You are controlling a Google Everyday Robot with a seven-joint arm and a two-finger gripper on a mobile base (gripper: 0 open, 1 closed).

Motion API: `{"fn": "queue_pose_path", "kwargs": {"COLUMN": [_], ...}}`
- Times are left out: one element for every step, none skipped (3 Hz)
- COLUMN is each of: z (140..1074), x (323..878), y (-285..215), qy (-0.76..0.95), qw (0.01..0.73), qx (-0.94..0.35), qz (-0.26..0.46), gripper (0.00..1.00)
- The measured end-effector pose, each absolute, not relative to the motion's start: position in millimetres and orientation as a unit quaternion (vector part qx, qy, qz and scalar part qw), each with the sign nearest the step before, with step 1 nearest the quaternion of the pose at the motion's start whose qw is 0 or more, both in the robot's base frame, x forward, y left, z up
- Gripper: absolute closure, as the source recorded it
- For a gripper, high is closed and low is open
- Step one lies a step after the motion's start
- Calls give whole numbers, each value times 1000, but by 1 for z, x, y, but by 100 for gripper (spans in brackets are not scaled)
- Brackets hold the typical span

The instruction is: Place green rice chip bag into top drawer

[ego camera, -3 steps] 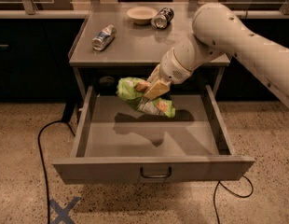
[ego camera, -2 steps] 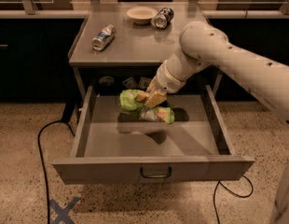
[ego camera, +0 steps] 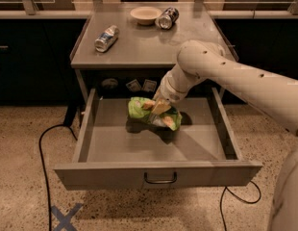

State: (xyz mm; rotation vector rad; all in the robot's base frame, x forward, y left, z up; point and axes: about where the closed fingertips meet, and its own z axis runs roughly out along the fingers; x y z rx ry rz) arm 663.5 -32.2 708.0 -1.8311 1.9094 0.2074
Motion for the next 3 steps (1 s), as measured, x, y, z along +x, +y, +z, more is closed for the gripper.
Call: {"fn": "queue_pose_path", "kwargs": {"z": [697,656,649], "x": [660,645,640], "y": [-36,-51,-53], "qy": [704,733,738], "qw": [233,213,206], "qx": [-667,-640,-635], "qz": [75,92,96], "gripper": [100,100,100]}}
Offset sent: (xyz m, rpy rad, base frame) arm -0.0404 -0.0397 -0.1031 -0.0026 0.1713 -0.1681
